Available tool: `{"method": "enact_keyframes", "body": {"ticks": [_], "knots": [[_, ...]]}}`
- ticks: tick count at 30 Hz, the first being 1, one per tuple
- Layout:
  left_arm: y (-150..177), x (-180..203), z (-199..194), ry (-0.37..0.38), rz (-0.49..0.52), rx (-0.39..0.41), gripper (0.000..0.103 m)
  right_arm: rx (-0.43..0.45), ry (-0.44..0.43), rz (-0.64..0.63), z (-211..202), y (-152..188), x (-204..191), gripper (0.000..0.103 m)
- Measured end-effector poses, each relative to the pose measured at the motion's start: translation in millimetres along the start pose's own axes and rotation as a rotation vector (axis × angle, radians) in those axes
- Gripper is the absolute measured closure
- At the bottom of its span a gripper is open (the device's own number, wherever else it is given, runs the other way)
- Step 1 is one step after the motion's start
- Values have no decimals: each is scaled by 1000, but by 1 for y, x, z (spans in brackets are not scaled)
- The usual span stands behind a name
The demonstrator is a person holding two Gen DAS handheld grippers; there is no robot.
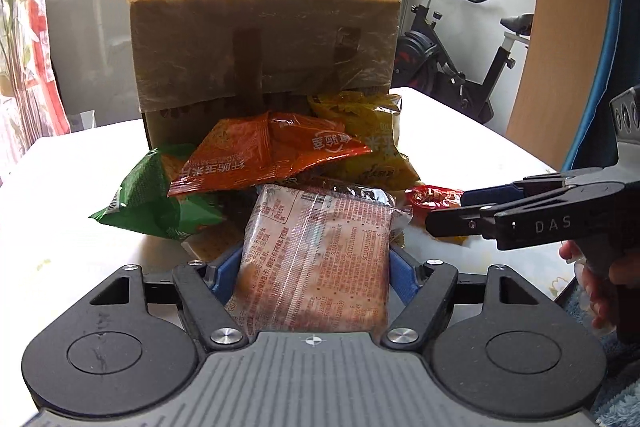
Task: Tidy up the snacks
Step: 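Grasp the wrapped biscuit pack with the left tool while the right tool grasps a nut packet, then carry both held snacks over the lined box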
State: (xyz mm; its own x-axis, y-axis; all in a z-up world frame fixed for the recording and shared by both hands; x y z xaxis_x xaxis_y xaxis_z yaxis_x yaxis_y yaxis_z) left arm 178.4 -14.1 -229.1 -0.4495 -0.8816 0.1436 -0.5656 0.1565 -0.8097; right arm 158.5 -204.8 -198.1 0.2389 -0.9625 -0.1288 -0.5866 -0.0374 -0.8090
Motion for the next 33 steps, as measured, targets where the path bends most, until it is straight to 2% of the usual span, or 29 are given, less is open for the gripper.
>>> {"method": "enact_keyframes", "body": {"ticks": [2, 5, 10, 13, 20, 22, 23, 33], "knots": [[0, -3, -5, -4, -21, 6, 27, -3, -16, -34, 1, 1, -6, 42], [1, -8, -10, -5, -48, 15, 27, -15, -46, -112, 6, 2, -19, 52], [0, -16, -24, 10, -87, 51, 27, -70, -84, -237, 26, 7, -39, 65], [-1, -22, -34, 3, -102, 76, 27, -82, -77, -282, 37, 5, -44, 65], [-7, -53, -52, -94, -218, 153, 27, -138, -54, -319, 57, 11, -46, 66], [-9, -59, -54, -119, -241, 166, 27, -138, -58, -308, 54, 15, -47, 72], [-9, -60, -54, -131, -247, 168, 27, -137, -57, -302, 53, 16, -47, 80], [-9, -59, -51, -143, -236, 151, 27, -106, -36, -237, 41, 24, -39, 81]]}}
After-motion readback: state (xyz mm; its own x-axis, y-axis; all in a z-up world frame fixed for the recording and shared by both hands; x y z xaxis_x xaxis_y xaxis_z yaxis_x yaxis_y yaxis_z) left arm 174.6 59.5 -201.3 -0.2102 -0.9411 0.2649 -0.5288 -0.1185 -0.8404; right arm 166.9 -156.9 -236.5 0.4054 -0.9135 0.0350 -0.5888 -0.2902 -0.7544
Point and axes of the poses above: each gripper's, at about its wrist camera, not at the fingertips, and z roughly the way its jaws point, x to its right, y to its underside, the point moved 4 cm from there along z, roughly the way its jaws point, and after that the axes turned 8 degrees about -z, right-handed, at the moved point
